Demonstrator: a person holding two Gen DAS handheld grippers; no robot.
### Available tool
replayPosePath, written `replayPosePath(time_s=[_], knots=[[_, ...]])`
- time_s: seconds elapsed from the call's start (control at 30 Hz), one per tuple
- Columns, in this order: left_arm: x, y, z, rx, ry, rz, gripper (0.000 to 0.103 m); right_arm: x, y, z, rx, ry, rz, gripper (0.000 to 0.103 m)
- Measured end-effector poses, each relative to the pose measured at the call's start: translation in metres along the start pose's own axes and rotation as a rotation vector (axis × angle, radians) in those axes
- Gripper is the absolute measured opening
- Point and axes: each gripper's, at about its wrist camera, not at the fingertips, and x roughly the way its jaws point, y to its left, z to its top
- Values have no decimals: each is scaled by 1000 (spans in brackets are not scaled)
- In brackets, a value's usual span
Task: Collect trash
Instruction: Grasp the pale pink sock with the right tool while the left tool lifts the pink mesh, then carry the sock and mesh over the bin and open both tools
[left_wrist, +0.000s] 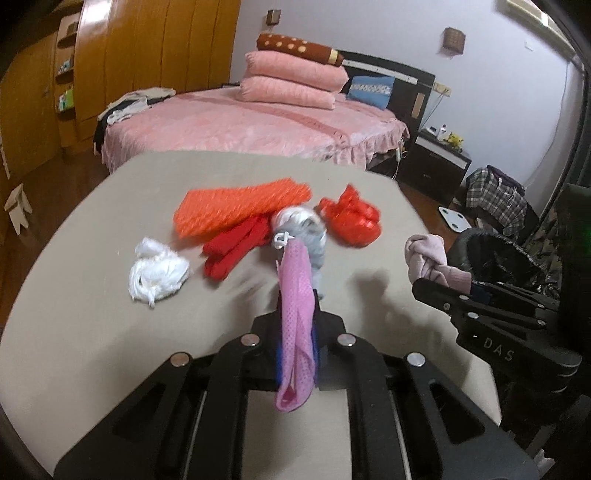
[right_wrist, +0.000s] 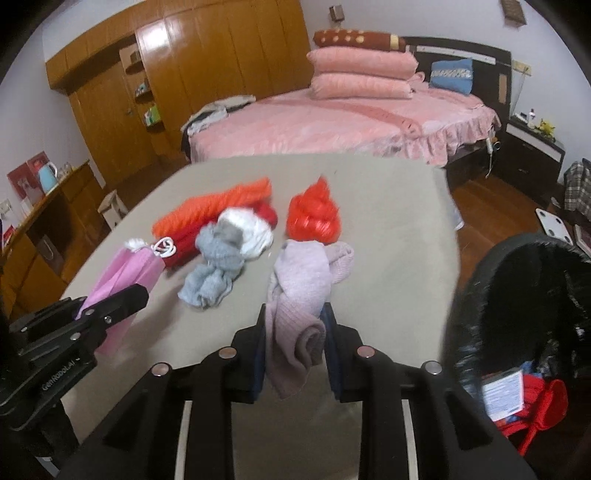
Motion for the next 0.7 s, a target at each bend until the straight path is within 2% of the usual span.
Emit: replayPosePath(time_s=[0.4,0.7], knots=[[-26,-53,25,67,-74,-75,10,-60,-34,12,24,-110,-40,27],[-15,-117,33,149,-64,-201,10,-105,-91,5,101,-163,-139,27]])
